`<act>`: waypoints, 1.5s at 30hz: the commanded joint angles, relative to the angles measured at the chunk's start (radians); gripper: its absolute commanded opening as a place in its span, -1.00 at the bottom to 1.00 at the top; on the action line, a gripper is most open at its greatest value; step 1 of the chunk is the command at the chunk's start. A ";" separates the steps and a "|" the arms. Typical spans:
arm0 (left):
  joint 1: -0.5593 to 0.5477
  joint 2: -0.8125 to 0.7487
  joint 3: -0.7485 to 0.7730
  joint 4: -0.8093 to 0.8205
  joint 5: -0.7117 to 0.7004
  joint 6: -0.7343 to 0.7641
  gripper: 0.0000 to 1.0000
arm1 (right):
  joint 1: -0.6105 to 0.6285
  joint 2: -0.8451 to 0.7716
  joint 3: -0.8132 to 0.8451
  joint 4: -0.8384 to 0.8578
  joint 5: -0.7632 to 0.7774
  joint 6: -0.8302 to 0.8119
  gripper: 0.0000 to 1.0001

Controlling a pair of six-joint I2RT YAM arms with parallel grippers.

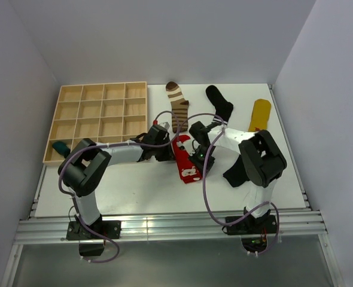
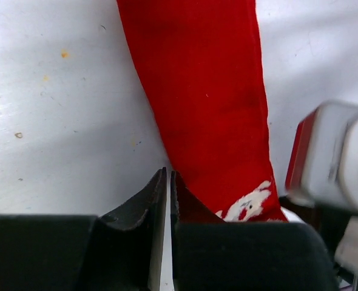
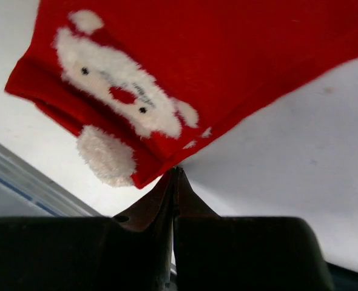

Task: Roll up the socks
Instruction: Adjust the sock at the center of the board.

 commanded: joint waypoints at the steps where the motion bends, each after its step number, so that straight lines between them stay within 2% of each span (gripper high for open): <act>1: -0.008 0.022 0.041 0.039 0.031 0.004 -0.76 | 0.021 -0.008 0.029 -0.028 -0.052 0.026 -0.96; 15: -0.008 0.110 0.148 0.027 0.092 0.042 -0.75 | 0.036 0.083 0.150 -0.051 -0.214 0.078 -0.98; 22: -0.008 0.063 0.145 0.027 0.071 0.049 -0.64 | 0.018 0.054 0.156 -0.016 -0.151 0.083 -1.00; 27: 0.019 -0.022 0.121 0.031 0.049 0.044 -0.56 | -0.047 -0.020 0.184 -0.005 -0.126 0.066 -0.95; 34: 0.110 -0.175 0.070 0.027 0.043 0.030 -0.50 | -0.114 -0.089 0.155 0.048 -0.094 -0.008 -0.75; 39: 0.180 -0.342 0.055 -0.063 -0.018 0.012 -0.46 | -0.125 -0.170 0.066 0.131 -0.040 -0.097 -0.44; 40: 0.195 -0.368 0.053 -0.076 -0.030 0.007 -0.38 | -0.114 -0.186 0.023 0.177 -0.028 -0.112 -0.33; 45: 0.271 -0.540 0.085 -0.148 -0.095 0.029 -0.14 | -0.084 -0.247 -0.040 0.225 -0.042 -0.193 -0.13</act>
